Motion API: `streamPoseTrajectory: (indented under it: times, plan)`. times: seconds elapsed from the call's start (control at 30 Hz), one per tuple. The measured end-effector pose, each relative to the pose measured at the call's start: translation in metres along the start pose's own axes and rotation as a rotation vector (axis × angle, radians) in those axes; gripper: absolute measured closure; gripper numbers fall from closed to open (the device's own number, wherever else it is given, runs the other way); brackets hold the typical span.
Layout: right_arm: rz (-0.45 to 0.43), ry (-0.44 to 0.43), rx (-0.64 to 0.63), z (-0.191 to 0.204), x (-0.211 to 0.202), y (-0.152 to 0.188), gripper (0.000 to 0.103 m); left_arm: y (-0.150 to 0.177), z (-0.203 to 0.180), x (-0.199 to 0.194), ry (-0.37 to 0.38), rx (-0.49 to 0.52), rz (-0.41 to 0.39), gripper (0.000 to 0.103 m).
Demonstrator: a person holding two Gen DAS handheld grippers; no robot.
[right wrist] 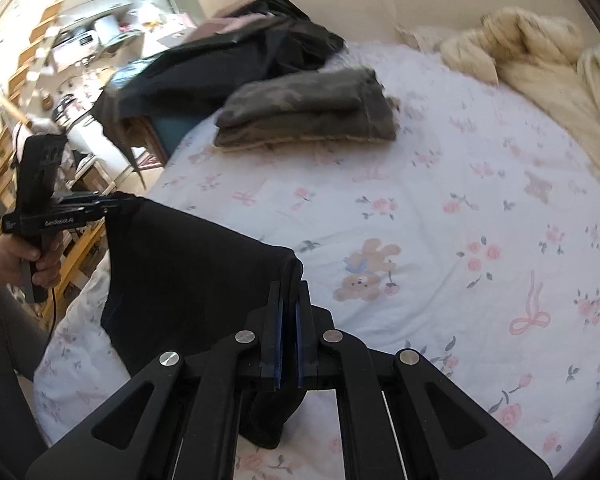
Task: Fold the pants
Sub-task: 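Lift the held edge with both tools and fold it over the shorts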
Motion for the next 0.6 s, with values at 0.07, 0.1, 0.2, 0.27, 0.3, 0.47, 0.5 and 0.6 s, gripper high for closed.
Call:
streamPoseTrajectory:
  times: [0.07, 0.1, 0.2, 0.27, 0.3, 0.47, 0.5, 0.6]
  plan:
    - [-0.002, -0.005, -0.045, 0.008, -0.009, 0.009, 0.099, 0.006, -0.008, -0.007, 0.012, 0.044, -0.005, 0.093]
    - [0.003, -0.011, -0.055, 0.011, -0.013, 0.013, 0.099, 0.012, -0.012, -0.010, 0.019, 0.071, 0.001, 0.093]
    - [0.039, -0.027, -0.088, 0.017, -0.021, 0.031, 0.099, 0.032, -0.023, -0.012, 0.030, 0.150, 0.051, 0.093]
    - [0.083, -0.023, -0.107, 0.020, -0.019, 0.045, 0.099, 0.046, -0.028, -0.009, 0.022, 0.184, 0.097, 0.093]
    - [0.099, -0.027, -0.108, 0.021, -0.017, 0.051, 0.099, 0.053, -0.031, -0.007, 0.027, 0.195, 0.119, 0.092]
    - [0.218, -0.061, -0.150, 0.036, -0.004, 0.081, 0.099, 0.087, -0.033, -0.003, 0.001, 0.243, 0.244, 0.088]
    - [0.227, -0.044, -0.175, 0.039, -0.004, 0.086, 0.098, 0.092, -0.033, -0.003, -0.001, 0.253, 0.267, 0.087]
    - [0.276, -0.028, -0.190, 0.042, -0.005, 0.094, 0.094, 0.111, -0.028, -0.002, -0.048, 0.263, 0.376, 0.065]
Point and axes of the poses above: each gripper's, at about its wrist camera, not at the fingertips, and x roughly the way its jaws point, z to its left, y to its underside, the point moved 8 cm from there along x, roughly the way its jaws point, and after that the axes turned 8 degrees about y, right-handed, at the moved point
